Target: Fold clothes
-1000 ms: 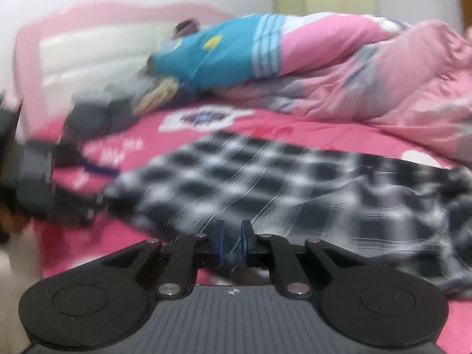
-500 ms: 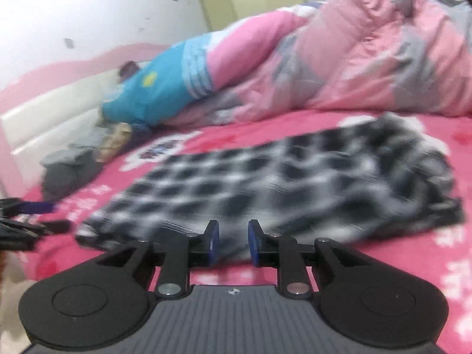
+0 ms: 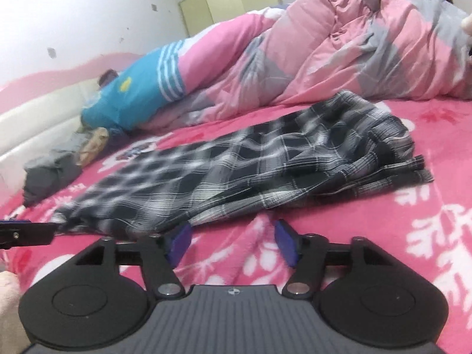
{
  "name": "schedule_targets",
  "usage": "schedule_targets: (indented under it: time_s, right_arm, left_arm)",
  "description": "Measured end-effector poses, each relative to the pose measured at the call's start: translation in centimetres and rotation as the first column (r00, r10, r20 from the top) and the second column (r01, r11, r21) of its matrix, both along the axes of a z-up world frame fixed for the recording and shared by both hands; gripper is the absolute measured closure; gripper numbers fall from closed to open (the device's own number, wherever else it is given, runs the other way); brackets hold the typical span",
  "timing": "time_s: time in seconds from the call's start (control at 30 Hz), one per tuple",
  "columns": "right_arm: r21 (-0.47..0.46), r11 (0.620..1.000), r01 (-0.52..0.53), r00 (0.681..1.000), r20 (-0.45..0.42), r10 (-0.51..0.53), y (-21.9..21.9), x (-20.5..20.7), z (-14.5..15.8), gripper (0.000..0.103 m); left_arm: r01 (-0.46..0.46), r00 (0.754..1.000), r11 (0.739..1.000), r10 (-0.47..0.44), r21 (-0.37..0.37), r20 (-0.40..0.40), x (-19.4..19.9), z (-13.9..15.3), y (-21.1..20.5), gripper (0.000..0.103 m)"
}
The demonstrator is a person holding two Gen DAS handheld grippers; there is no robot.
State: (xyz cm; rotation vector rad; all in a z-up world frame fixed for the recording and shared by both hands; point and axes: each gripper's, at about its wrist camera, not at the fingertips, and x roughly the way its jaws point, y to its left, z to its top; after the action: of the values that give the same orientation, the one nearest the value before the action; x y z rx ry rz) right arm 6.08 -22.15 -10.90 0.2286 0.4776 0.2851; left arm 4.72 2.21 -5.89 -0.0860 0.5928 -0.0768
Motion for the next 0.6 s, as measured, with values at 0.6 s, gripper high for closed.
schedule_targets:
  time_s: [0.6]
  right_arm:
    - [-0.007, 0.995, 0.099, 0.988, 0.12, -0.097, -0.8, -3.4, 0.4, 0.005]
  left_arm:
    - [-0.144, 0.986, 0.989, 0.145, 0.01, -0.084, 1.0, -1.1, -4.1, 0.0]
